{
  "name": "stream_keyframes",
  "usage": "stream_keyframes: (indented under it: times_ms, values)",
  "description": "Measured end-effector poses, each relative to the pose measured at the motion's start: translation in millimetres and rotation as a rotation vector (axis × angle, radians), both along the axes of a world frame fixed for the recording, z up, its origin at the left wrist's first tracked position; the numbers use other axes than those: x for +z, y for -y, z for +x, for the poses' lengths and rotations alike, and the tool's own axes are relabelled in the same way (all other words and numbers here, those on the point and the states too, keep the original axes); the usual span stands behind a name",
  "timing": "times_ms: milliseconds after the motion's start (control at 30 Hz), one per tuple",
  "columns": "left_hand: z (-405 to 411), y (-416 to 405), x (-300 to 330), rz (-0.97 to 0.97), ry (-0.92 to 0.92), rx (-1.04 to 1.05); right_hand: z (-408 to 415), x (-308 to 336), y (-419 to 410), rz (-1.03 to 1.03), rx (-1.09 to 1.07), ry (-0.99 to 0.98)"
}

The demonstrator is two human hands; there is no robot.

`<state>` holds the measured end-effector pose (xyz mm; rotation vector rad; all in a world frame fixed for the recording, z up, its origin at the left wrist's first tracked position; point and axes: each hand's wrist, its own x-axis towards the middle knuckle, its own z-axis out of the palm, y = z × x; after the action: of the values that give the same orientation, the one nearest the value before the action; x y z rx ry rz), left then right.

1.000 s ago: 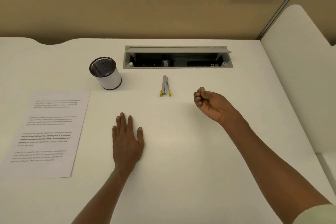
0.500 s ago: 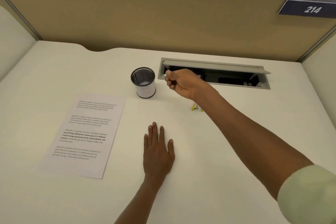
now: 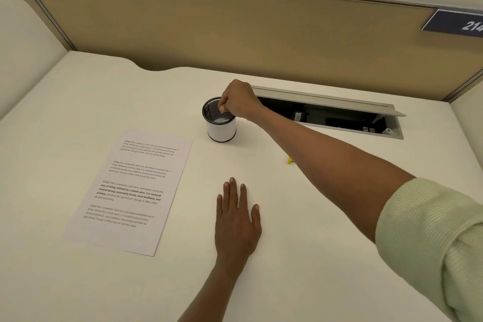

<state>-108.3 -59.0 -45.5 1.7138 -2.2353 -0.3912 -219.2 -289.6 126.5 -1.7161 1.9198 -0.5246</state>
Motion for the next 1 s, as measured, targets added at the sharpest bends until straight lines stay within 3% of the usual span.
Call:
stream_keyframes:
  times_ms: [1000]
  values:
    - [-0.3, -0.3, 1.7, -0.007, -0.005, 0.005, -6.3, 5.0, 5.7, -0.062, 0.313, -0.214]
